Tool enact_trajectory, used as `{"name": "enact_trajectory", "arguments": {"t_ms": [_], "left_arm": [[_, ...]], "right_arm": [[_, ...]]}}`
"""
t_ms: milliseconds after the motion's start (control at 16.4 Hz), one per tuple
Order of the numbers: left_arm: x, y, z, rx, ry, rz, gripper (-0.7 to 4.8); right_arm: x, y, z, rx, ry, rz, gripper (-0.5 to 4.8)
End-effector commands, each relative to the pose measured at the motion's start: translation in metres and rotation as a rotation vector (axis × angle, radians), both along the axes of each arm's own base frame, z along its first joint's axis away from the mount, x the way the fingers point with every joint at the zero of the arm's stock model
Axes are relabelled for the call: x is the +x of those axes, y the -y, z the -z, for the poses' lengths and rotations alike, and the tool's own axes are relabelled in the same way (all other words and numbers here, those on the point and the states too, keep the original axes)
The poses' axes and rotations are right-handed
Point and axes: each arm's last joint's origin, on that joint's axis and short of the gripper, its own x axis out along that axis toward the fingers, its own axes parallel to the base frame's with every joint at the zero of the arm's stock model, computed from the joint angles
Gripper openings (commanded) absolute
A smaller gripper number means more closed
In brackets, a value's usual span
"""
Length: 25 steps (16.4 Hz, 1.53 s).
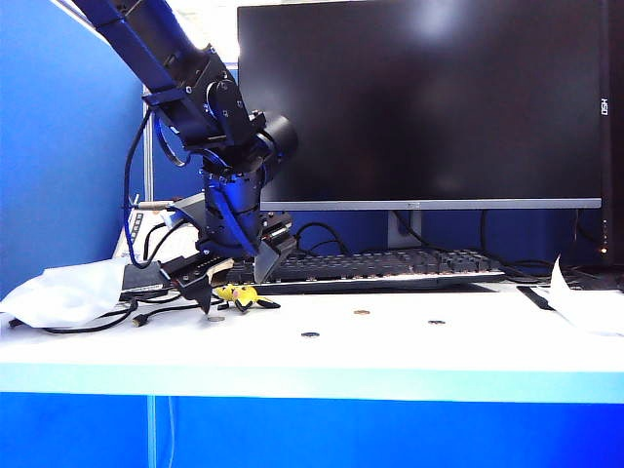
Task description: Pick up the doll and place it on the similarly colored coin.
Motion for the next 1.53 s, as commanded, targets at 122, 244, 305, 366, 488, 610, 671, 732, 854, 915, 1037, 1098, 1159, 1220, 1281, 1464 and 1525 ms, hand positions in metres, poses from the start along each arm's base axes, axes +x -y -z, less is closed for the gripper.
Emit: {"name": "enact_trajectory", "arguments": {"t_ms": [122, 244, 305, 366, 488, 610, 671, 732, 854, 915, 1037, 1098, 1159, 1220, 1281, 1464, 1525], "left_arm": [[0.000, 0.000, 0.004, 0.001, -0.018, 0.004, 4.79], [0.002, 0.002, 0.010, -0.033, -0.029, 0.028, 4.79], [0.004, 0.004, 0.015, -0.060, -0.039, 0.048, 4.79], [0.004, 0.005, 0.019, -0.074, -0.051, 0.062, 4.79], [0.004, 0.005, 0.020, -0.078, -0.058, 0.067, 4.79], [0.004, 0.005, 0.019, -0.080, -0.058, 0.068, 4.35], [0.004, 0.005, 0.020, -0.084, -0.063, 0.073, 4.24], [0.003, 0.005, 0.020, -0.091, -0.075, 0.081, 3.24], [0.003, 0.006, 0.020, -0.105, -0.083, 0.094, 2.28], [0.003, 0.006, 0.020, -0.095, -0.083, 0.109, 1.87], [0.003, 0.006, 0.020, -0.066, -0.086, 0.141, 1.74], [0.003, 0.006, 0.020, -0.061, -0.087, 0.150, 1.74], [0.003, 0.006, 0.020, -0.066, -0.089, 0.155, 1.73], [0.003, 0.007, 0.019, -0.071, -0.095, 0.175, 1.71], [0.003, 0.007, 0.019, -0.058, -0.094, 0.191, 1.44], [0.006, 0.013, 0.005, -0.001, -0.066, 0.274, 1.12], [0.006, 0.013, -0.002, 0.010, -0.046, 0.278, 0.99]], "right_arm": [[0.000, 0.000, 0.001, -0.003, -0.004, 0.001, -0.05], [0.000, 0.000, 0.001, -0.002, -0.004, 0.001, -0.05], [0.000, 0.000, 0.001, -0.003, -0.004, 0.001, -0.05], [0.000, 0.000, 0.001, -0.002, -0.004, 0.001, -0.05], [0.000, 0.000, 0.001, -0.002, -0.004, 0.001, -0.05], [0.000, 0.000, 0.001, -0.002, -0.004, 0.001, -0.05], [0.000, 0.000, 0.001, -0.002, -0.004, 0.001, -0.05], [0.000, 0.000, 0.001, -0.003, -0.004, 0.001, -0.05], [0.000, 0.000, 0.001, -0.002, -0.004, 0.001, -0.05], [0.000, 0.000, 0.001, -0.003, -0.004, 0.001, -0.05], [0.000, 0.000, 0.001, -0.003, -0.004, 0.001, -0.05], [0.000, 0.000, 0.001, -0.002, -0.004, 0.001, -0.05], [0.000, 0.000, 0.001, -0.002, -0.003, 0.001, -0.05], [0.000, 0.000, 0.001, -0.003, -0.004, 0.001, -0.05], [0.000, 0.000, 0.001, -0.002, -0.004, 0.001, -0.05], [0.000, 0.000, 0.001, -0.002, -0.004, 0.001, -0.05], [0.000, 0.000, 0.001, -0.003, -0.004, 0.001, -0.05]]}}
